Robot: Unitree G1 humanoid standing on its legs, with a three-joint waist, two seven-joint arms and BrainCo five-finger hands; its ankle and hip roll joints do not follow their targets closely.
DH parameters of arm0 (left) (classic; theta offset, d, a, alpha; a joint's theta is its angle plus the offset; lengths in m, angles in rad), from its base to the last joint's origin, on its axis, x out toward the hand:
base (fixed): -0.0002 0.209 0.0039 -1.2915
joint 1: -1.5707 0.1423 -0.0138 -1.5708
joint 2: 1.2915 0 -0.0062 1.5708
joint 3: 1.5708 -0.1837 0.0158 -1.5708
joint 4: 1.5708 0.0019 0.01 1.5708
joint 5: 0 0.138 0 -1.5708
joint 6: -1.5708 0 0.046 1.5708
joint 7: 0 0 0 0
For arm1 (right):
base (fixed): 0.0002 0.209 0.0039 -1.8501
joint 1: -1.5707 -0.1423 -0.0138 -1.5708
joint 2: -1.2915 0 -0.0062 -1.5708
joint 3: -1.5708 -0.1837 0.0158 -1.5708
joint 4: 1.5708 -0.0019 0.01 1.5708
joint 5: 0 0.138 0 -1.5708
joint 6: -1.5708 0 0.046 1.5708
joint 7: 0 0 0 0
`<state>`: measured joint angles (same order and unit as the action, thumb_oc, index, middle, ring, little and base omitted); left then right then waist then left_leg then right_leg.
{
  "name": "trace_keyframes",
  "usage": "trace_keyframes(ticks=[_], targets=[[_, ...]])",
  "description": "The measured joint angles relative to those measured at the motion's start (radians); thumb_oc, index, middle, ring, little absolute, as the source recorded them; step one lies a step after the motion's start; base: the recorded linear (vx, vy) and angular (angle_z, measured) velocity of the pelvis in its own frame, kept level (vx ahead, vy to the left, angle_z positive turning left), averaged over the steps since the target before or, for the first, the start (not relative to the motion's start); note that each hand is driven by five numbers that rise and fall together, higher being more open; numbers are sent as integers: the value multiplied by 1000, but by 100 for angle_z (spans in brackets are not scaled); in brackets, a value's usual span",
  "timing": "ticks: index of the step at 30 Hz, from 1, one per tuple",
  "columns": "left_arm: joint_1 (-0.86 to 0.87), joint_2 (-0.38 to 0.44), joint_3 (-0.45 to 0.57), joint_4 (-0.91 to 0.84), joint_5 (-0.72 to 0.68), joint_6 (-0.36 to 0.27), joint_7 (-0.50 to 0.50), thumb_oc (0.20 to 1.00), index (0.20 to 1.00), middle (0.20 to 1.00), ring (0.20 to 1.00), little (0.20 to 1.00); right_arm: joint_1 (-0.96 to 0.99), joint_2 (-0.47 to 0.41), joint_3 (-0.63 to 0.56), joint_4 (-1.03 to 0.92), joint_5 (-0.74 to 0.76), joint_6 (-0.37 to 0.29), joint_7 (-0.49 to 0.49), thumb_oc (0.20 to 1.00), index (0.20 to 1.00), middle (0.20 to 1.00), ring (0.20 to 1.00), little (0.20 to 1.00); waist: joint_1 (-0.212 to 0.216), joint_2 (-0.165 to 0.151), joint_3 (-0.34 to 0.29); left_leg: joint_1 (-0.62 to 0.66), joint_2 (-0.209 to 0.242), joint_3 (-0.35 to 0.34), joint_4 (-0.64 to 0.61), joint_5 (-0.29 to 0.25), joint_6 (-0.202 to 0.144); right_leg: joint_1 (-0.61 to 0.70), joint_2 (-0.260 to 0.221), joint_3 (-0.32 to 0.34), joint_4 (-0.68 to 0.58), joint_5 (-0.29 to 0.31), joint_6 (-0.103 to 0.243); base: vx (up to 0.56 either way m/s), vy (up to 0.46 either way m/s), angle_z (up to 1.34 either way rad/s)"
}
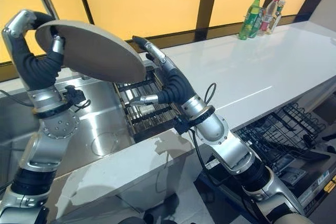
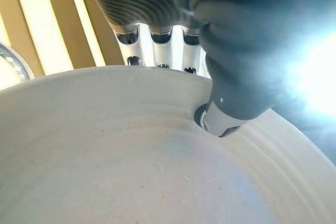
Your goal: Pick up plates and place into dishwasher.
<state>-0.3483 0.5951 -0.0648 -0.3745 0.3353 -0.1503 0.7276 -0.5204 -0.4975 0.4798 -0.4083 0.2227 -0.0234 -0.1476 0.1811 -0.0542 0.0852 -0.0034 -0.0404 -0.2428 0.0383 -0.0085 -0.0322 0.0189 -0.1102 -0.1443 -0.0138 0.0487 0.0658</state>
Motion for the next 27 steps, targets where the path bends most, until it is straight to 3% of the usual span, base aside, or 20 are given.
trace_keyframes(ticks=[8,15,23,27], targets=[[98,9,8,-42,-32,-38,-44,200,200,200,200,200,47,-35,-114,-8,-14,-47,-38,1000,1000,1000,1000,1000,0,-1,0,-10,-2,-7,5,1,1,-5,-1,-6,-2,0,1,-33,-15,3],[98,7,7,-43,-44,-81,-55,200,200,200,200,200,52,-30,-123,-10,8,-71,-29,1000,1000,1000,1000,1000,1,0,0,-10,-7,-14,2,1,2,-3,-1,-9,-3,-1,1,-1,-1,1],[97,1,6,-40,-44,-88,-88,200,200,200,200,200,53,-29,-99,-4,220,18,125,1000,1000,1000,1000,1000,5,-1,0,-8,-13,-43,5,2,1,19,-2,-36,-16,-3,3,14,-24,11],[97,2,6,-38,-43,-95,-89,200,200,200,200,200,54,-27,-69,-4,324,26,195,1000,1000,1000,1000,1000,3,-2,0,-5,-15,-48,7,1,1,27,-5,-42,-18,-4,5,21,-25,5]])
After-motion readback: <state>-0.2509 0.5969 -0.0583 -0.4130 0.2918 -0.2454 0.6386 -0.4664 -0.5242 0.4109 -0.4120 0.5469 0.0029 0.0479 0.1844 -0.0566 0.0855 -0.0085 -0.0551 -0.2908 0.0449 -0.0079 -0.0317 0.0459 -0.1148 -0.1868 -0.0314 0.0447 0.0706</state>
